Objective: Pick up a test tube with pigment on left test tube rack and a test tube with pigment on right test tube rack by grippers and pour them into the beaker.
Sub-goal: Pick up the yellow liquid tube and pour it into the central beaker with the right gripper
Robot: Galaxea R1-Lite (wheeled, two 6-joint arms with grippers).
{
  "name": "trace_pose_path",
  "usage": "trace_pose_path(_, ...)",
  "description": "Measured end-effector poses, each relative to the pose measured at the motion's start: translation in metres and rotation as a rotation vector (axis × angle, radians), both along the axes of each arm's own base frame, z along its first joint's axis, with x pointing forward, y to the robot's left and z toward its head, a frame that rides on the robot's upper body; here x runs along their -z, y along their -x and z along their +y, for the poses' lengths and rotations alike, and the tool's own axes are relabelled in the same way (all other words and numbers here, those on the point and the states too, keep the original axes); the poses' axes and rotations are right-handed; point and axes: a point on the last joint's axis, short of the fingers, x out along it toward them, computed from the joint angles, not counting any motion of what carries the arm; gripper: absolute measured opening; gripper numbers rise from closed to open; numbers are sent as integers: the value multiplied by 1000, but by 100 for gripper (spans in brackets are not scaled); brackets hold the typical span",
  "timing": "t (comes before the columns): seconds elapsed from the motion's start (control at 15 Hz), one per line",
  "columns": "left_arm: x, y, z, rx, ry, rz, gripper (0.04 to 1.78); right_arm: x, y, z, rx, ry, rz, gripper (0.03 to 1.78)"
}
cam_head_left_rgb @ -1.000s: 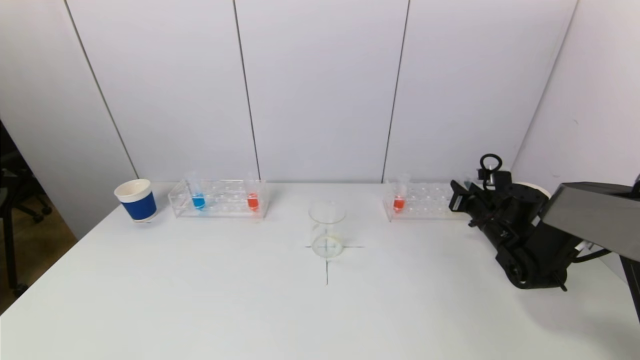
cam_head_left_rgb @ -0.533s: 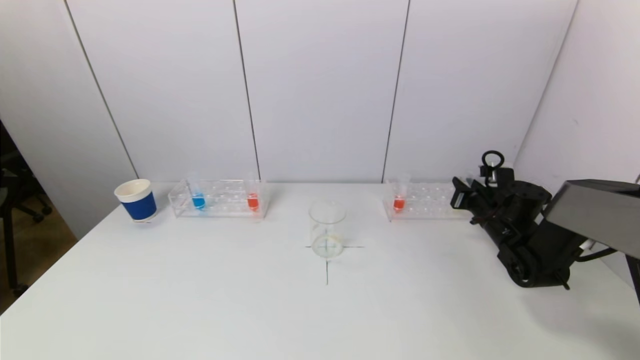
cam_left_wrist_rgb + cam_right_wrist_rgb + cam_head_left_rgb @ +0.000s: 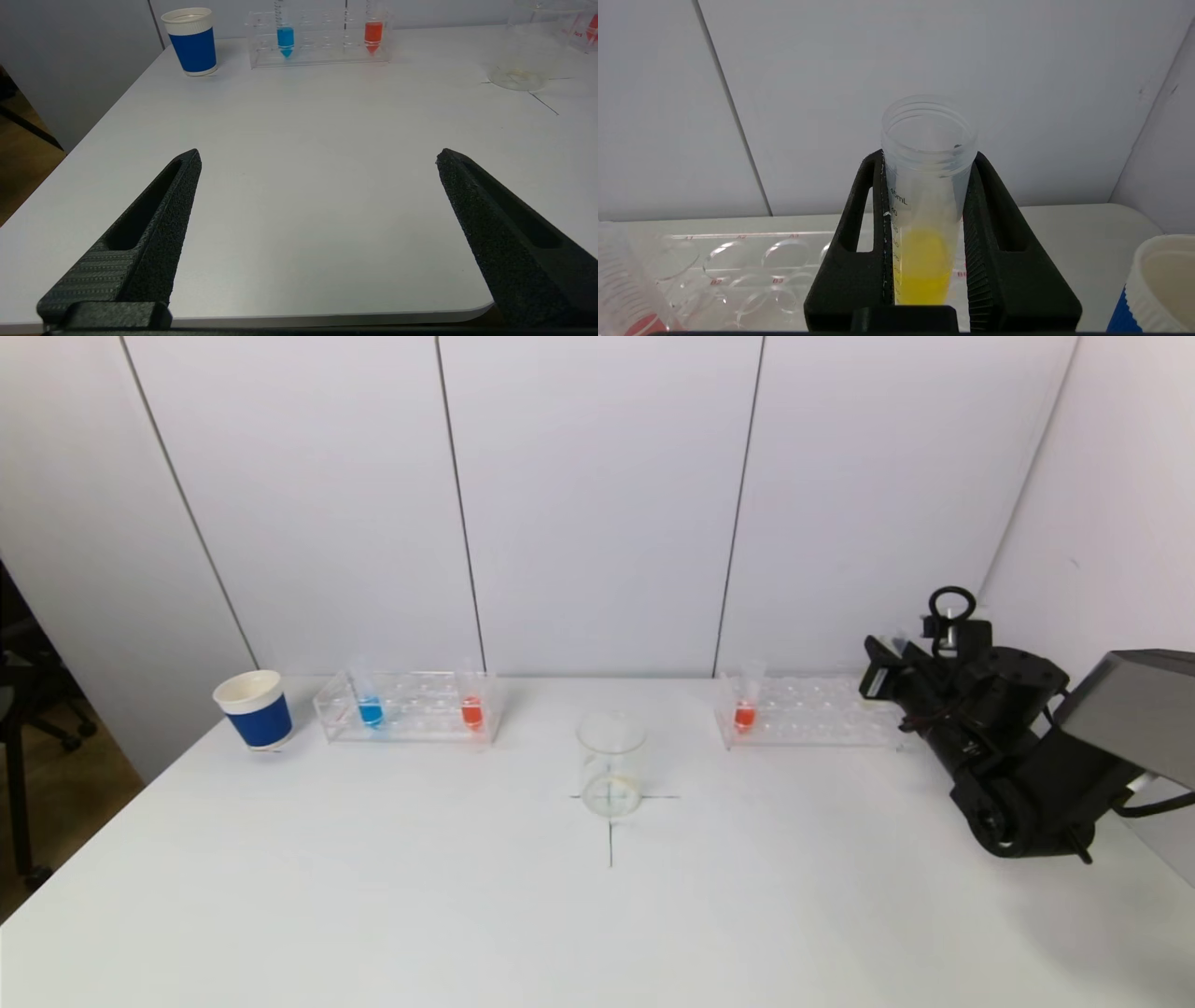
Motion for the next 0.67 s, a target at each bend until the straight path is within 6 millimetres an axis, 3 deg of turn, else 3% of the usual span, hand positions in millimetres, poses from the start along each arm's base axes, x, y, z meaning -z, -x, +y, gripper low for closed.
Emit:
trace_pose_path(0.33,0,0,0,0,0,0,176,-31,6,0,-9,15,-25,49)
trace_pose_path(0.67,0,0,0,0,0,0,176,-74,17,6,-27,29,-25,49)
